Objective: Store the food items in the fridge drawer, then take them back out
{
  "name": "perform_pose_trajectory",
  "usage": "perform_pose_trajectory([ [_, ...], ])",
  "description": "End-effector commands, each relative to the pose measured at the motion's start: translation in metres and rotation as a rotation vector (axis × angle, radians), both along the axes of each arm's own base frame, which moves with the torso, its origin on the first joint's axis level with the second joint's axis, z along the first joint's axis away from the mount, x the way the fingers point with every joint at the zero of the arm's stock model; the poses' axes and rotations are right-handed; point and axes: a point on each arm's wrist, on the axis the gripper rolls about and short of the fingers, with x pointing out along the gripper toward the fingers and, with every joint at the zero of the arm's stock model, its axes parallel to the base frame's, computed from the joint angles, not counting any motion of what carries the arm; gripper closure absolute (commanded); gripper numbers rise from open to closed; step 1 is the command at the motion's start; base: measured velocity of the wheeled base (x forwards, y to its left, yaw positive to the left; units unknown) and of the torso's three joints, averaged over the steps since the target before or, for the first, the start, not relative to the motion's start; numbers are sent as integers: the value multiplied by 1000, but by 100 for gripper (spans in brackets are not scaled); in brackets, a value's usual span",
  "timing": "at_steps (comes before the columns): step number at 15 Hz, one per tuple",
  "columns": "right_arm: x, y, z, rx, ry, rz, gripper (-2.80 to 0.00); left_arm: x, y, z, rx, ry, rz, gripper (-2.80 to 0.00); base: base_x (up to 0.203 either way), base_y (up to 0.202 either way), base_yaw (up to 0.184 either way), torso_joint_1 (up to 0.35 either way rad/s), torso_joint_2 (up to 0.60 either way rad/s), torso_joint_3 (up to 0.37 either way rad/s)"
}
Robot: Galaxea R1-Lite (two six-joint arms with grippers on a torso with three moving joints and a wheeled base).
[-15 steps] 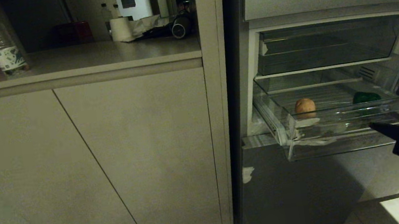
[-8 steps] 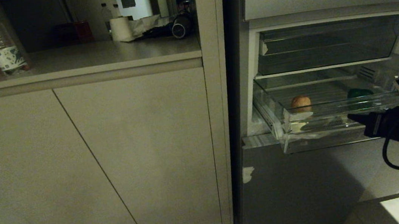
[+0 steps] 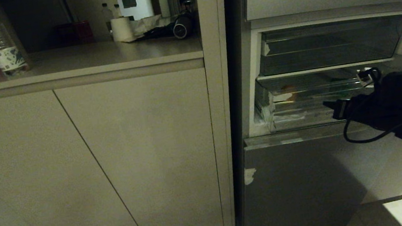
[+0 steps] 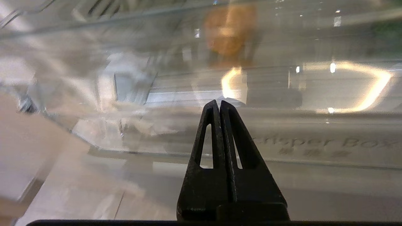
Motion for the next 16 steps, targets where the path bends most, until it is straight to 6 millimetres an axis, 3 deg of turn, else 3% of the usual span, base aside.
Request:
perform_pose_trajectory([
  [1, 35, 4, -28, 1, -7, 22, 0, 0, 0, 0, 0, 1, 1, 0, 0, 0, 0, 0, 0, 0],
  [6, 52, 4, -24, 72, -107, 23, 0, 0, 0, 0, 0, 1, 0, 0, 0, 0, 0, 0, 0, 0],
  [10, 47, 5, -16, 81, -141, 23, 0, 0, 0, 0, 0, 1, 1, 0, 0, 0, 0, 0, 0, 0],
  [12, 34, 6, -16, 82, -118, 19, 0, 0, 0, 0, 0, 1, 0, 0, 0, 0, 0, 0, 0, 0],
  [16, -32, 7, 15, 76, -112, 7, 0, 0, 0, 0, 0, 1, 0, 0, 0, 0, 0, 0, 0, 0],
])
